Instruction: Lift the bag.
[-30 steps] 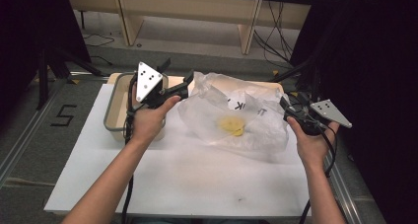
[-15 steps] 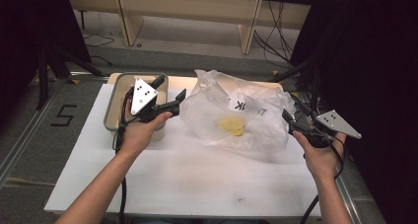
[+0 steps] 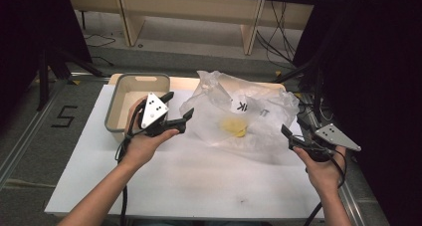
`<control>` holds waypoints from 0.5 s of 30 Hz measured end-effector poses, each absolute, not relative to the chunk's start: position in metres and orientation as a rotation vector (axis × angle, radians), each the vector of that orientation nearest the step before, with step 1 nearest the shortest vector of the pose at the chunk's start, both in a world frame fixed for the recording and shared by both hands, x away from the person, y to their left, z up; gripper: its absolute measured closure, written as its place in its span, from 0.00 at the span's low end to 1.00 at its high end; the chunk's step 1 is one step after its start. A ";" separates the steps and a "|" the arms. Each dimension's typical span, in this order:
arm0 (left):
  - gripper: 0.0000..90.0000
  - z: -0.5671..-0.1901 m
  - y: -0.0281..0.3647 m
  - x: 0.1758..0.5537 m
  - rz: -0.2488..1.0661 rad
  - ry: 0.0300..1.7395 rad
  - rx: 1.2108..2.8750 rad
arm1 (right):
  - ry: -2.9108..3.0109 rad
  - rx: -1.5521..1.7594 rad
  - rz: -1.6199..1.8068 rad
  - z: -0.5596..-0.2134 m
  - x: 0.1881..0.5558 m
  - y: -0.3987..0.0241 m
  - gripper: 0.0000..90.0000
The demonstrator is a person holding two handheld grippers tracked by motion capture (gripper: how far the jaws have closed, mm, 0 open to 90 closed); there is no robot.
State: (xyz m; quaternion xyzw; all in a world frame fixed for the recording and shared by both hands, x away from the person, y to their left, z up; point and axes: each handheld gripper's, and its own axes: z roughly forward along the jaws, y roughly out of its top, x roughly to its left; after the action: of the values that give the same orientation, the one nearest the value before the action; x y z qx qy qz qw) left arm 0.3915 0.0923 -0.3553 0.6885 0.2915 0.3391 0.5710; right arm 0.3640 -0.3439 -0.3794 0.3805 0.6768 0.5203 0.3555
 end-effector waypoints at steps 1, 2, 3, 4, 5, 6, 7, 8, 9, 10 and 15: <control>0.25 -0.357 0.092 0.391 0.793 0.683 1.631 | 1.755 0.986 1.343 -0.380 0.363 -0.343 0.41; 0.25 -0.357 0.091 0.390 0.790 0.682 1.638 | 1.763 0.982 1.345 -0.382 0.362 -0.342 0.41; 0.25 -0.359 0.091 0.389 0.793 0.679 1.650 | 1.769 0.981 1.347 -0.383 0.361 -0.342 0.41; 0.25 -0.360 0.091 0.389 0.789 0.680 1.655 | 1.778 0.980 1.347 -0.385 0.360 -0.340 0.41; 0.25 -0.361 0.091 0.388 0.787 0.678 1.664 | 1.788 0.976 1.347 -0.386 0.360 -0.340 0.41; 0.25 -0.362 0.091 0.387 0.787 0.678 1.671 | 1.792 0.977 1.348 -0.388 0.359 -0.339 0.41; 0.25 -0.363 0.091 0.387 0.789 0.679 1.676 | 1.792 0.976 1.356 -0.389 0.358 -0.338 0.41; 0.25 -0.364 0.092 0.386 0.787 0.677 1.684 | 1.801 0.976 1.355 -0.390 0.357 -0.337 0.41; 0.25 -0.365 0.092 0.385 0.787 0.677 1.688 | 1.805 0.974 1.353 -0.391 0.357 -0.337 0.41; 0.25 -0.365 0.093 0.385 0.789 0.677 1.690 | 1.813 0.972 1.355 -0.392 0.356 -0.335 0.41; 0.25 -0.369 0.095 0.381 0.780 0.675 1.704 | 1.836 0.966 1.364 -0.395 0.354 -0.332 0.41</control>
State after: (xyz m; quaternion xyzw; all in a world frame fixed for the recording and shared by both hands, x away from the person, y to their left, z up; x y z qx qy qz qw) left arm 0.3810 0.0948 -0.3691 0.7179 0.2845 0.3288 0.5437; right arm 0.3537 -0.3324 -0.3948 0.3683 0.6997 0.5199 0.3232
